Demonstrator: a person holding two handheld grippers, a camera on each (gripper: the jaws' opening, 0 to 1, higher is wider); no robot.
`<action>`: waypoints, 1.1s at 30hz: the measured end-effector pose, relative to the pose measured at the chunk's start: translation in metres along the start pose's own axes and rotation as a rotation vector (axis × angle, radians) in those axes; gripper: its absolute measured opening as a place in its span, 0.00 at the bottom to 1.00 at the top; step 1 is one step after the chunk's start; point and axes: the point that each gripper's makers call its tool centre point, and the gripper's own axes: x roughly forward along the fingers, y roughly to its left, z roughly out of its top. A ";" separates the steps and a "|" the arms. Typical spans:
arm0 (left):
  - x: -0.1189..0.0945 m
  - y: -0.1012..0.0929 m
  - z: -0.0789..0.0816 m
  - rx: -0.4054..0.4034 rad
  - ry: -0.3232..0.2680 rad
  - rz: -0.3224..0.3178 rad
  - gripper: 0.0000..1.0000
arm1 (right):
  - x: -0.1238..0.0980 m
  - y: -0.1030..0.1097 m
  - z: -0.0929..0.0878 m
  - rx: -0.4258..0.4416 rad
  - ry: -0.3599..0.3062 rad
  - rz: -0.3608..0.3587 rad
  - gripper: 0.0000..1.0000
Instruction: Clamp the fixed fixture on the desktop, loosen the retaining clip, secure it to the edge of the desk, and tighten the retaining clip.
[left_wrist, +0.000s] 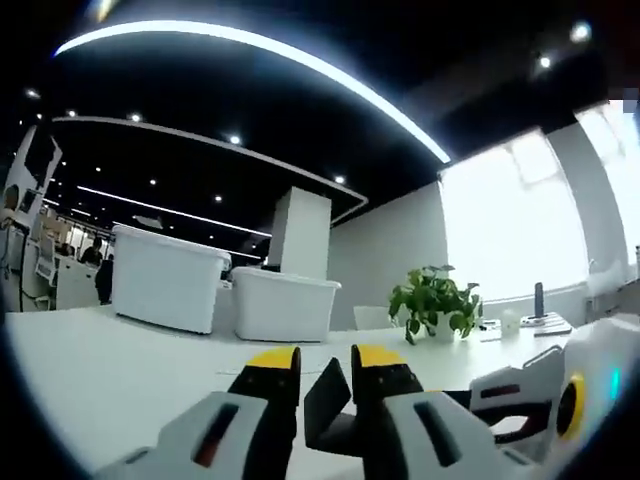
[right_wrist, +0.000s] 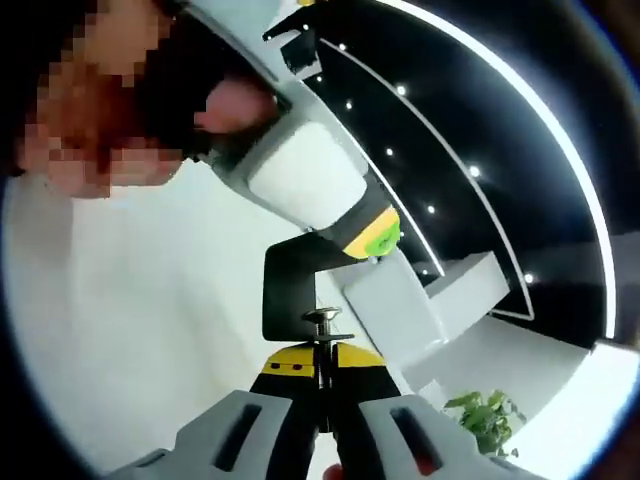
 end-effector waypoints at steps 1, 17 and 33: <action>-0.001 0.003 0.001 -0.001 -0.004 0.005 0.20 | 0.000 0.000 -0.001 0.006 0.004 0.000 0.00; -0.018 0.029 0.028 -0.427 -0.173 -0.060 0.09 | -0.015 -0.006 0.010 0.029 -0.059 -0.035 0.00; -0.029 0.019 0.003 -0.335 -0.017 -0.014 0.09 | -0.135 -0.037 0.006 0.168 -0.181 -0.063 0.00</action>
